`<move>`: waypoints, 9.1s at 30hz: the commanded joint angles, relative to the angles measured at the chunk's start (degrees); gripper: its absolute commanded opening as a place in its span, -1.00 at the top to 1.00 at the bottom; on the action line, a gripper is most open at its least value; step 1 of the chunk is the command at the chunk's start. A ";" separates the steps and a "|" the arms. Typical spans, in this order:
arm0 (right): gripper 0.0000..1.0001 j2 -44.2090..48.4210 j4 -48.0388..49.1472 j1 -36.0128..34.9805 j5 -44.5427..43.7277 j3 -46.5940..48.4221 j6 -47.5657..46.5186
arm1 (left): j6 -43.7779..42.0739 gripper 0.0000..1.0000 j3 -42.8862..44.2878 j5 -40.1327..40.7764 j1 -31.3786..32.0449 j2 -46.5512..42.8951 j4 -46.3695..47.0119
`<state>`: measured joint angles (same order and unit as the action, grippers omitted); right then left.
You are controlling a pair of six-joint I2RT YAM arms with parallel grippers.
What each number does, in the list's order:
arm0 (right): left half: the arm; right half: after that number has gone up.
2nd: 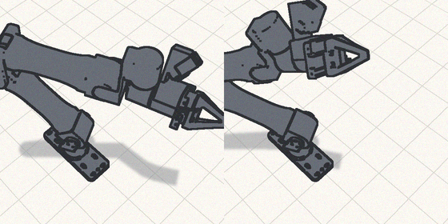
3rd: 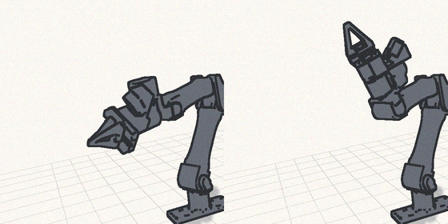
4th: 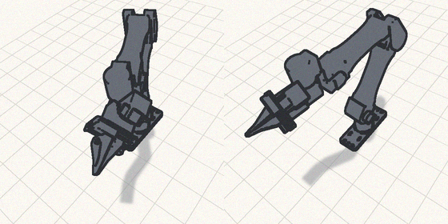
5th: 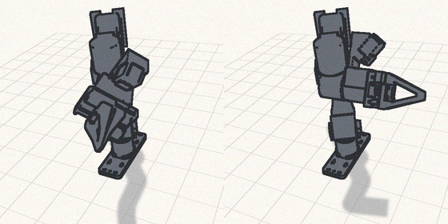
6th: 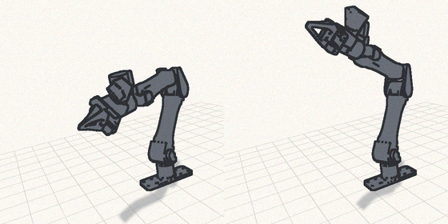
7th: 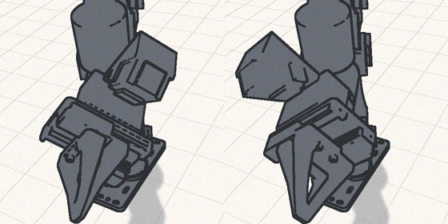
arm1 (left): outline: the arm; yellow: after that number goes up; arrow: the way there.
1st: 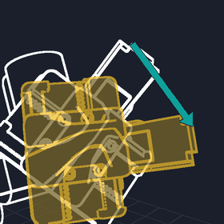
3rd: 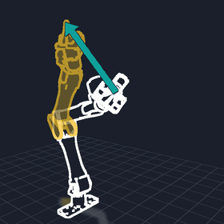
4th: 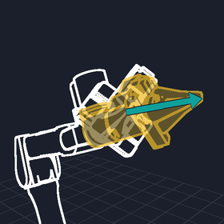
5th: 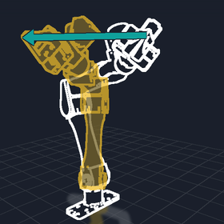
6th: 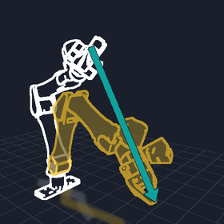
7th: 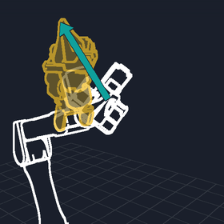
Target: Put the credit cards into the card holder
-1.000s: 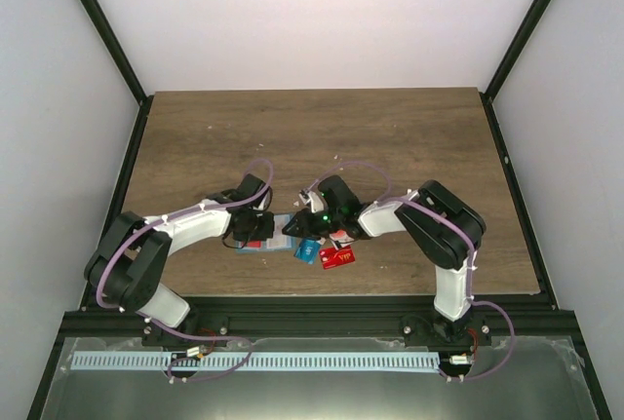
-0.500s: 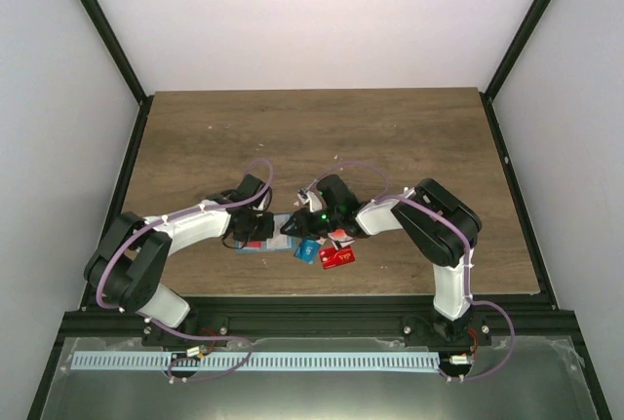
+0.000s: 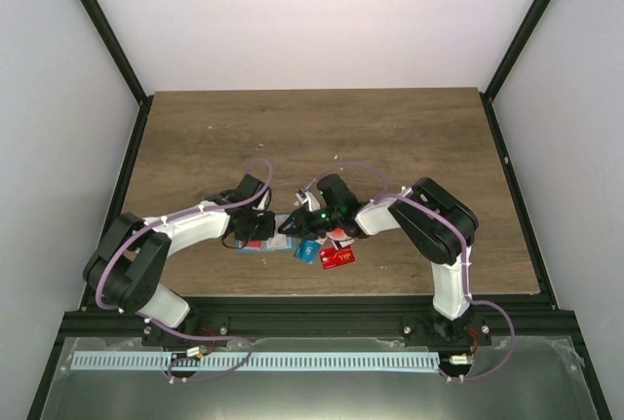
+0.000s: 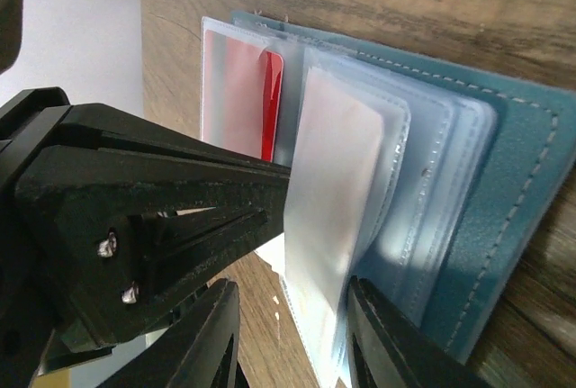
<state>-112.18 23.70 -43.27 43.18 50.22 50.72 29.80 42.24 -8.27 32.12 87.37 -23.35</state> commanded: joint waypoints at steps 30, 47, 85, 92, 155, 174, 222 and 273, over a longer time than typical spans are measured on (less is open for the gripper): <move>0.29 -0.75 -1.38 -3.46 2.80 9.15 -0.48 | 4.87 0.73 1.71 7.82 -3.45 -14.24 -11.35; 0.11 5.66 -22.43 -3.26 -6.76 17.16 -13.53 | 3.28 0.56 -2.00 -0.36 -5.22 -29.22 -7.85; 0.01 36.62 -33.04 -1.82 -30.98 -24.58 -0.29 | -2.05 0.48 5.14 -11.02 19.82 13.63 18.37; 0.04 38.37 -31.35 -1.95 -27.71 -27.36 0.15 | -0.53 0.51 2.23 -13.22 22.68 14.19 21.43; 0.12 32.19 -43.46 -4.72 -13.98 -21.52 -11.98 | 12.30 0.40 -14.91 -14.88 25.23 0.81 33.77; 0.08 44.73 -42.16 -6.15 -8.52 -29.27 -1.81 | 7.92 0.39 -12.28 -11.95 25.40 -12.80 16.87; 0.99 50.09 -15.35 -6.72 -14.51 -33.23 10.29 | 10.45 0.30 -5.29 3.75 18.64 -28.47 1.99; 0.99 35.49 35.69 5.53 10.60 -21.04 17.68 | 15.69 0.92 -12.47 -35.21 -3.91 -34.11 42.24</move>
<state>-75.40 55.68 -38.02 51.46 27.68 68.27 45.08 29.82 -42.87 28.47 52.31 15.79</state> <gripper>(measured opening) 0.019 0.071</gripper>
